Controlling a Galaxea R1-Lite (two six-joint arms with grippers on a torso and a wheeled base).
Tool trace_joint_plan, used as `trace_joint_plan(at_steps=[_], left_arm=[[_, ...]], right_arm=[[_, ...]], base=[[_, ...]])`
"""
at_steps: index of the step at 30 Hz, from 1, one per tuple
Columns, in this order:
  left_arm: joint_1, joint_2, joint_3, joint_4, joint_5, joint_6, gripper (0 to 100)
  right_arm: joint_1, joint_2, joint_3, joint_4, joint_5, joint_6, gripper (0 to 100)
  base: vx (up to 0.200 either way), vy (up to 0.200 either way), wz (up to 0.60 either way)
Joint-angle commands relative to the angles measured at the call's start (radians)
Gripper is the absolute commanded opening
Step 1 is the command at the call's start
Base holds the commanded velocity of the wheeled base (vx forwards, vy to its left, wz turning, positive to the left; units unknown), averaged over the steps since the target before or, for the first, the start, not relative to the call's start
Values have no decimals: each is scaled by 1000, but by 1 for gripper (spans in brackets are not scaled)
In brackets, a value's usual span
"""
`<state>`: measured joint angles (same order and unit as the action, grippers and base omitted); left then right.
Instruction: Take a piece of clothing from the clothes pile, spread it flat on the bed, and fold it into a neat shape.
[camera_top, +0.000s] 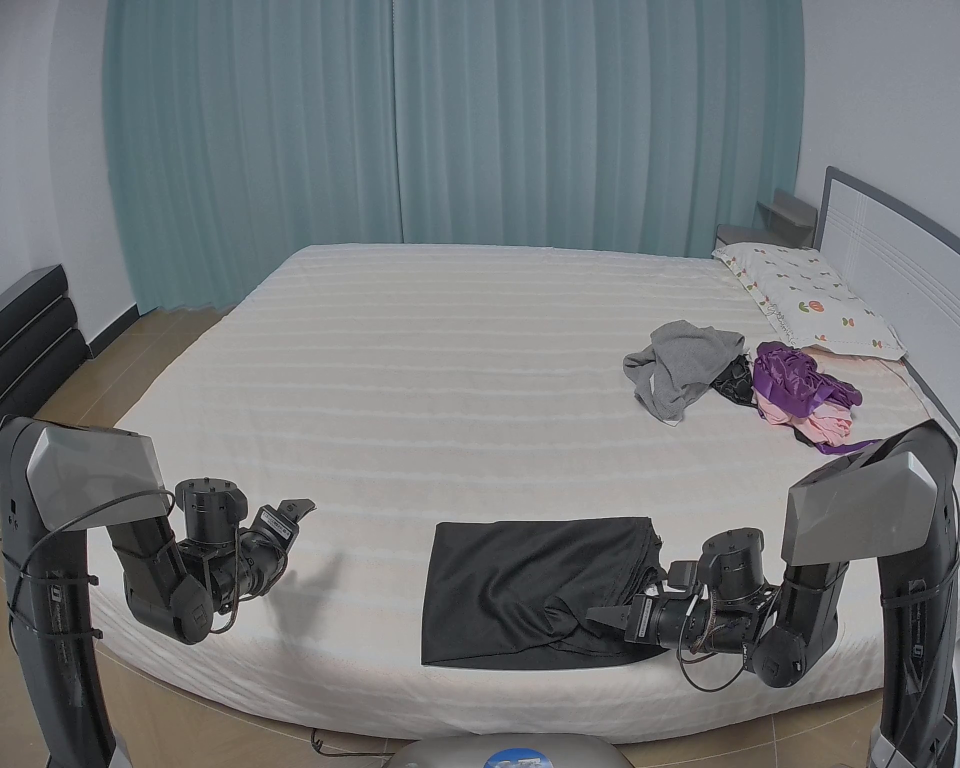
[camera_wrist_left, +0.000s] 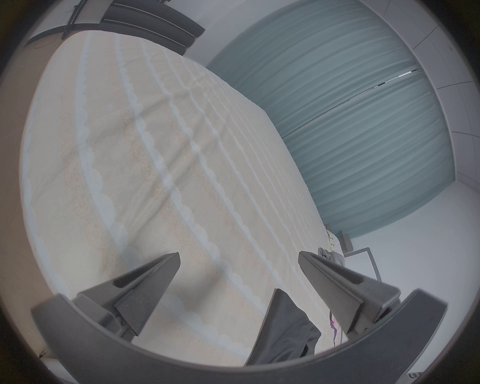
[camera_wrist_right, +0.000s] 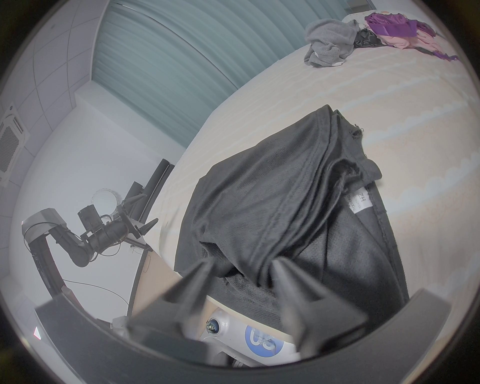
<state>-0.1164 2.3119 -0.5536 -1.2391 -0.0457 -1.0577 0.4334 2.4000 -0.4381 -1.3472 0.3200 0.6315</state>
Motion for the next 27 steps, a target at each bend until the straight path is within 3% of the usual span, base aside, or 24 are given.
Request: trace_joint_plan(at_steps=[1,10,16,21,27], left_arm=[[0,1,0,0,0,-1,100],[0,1,0,0,0,-1,100],[0,0,0,0,0,-1,100],[0,1,0,0,0,-1,100],[0,1,0,0,0,-1,100]], right_arm=[[1,4,2,0,-2,2,0],[-7,-25,32,-1,-4,4,0],[-71,-131,111,5,10,-7,0],[-133,-151,165,11,53,-85,0],[-166,-153,197,11,56,-188,0]], base=[[0,0,0],[0,0,0],[0,0,0],[0,0,0],[0,0,0]])
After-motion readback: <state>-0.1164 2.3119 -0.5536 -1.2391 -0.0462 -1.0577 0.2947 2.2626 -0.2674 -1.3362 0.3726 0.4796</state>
